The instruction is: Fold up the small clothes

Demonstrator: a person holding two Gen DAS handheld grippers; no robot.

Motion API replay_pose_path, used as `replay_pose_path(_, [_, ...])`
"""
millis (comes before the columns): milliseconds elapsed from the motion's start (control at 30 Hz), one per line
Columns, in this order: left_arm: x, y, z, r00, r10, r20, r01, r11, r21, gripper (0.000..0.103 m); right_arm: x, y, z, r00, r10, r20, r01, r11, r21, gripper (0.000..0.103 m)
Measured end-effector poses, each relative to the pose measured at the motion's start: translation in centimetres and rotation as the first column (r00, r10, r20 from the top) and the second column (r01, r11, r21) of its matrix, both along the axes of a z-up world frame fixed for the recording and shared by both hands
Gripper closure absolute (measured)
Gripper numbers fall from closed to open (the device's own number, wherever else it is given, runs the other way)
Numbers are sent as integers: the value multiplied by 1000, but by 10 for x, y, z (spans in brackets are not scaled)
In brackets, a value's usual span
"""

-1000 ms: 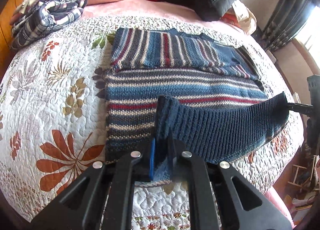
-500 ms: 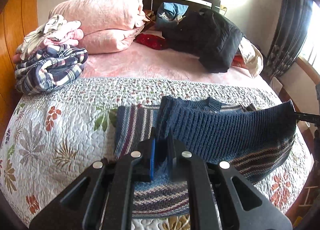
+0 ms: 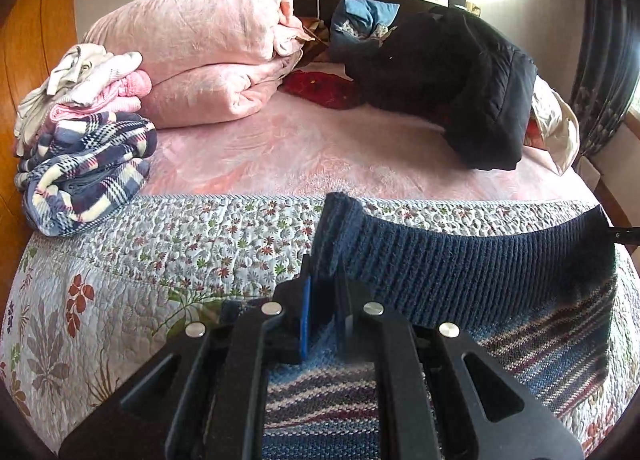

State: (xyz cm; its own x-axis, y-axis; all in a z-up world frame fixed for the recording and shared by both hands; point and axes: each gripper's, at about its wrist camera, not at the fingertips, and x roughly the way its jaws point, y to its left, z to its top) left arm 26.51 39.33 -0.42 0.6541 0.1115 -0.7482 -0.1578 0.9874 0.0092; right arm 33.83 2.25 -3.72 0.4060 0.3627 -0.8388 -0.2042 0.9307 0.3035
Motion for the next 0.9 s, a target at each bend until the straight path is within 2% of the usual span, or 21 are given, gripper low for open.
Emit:
replay_pose_path(300, [41,17,-72,986,27,-165,-29,1000,-10,95,33,12,-59,998,7,-70,-13,996,-83,93])
replay_pose_path(567, [53,25,-103,968,51,-247,-52,999,-1,87,40,15,-95,992,-2,-123,-12,993,-115,92])
replay_pose_path(767, [52,31,-100,965,59,-256,-66,998,-20,82,41,13,-103,990,-17,-141,1,994,-108,90])
replay_pose_path(833, [47,34,-89,970,96,-225,-98,995,3,67,41,10,-96,989,-21,-147,6,995,-102,85])
replay_pose_path(900, [40,42,-75,975,127,-182,-127,992,13,65,37,-1,-80,992,-25,-123,14,996,-85,81])
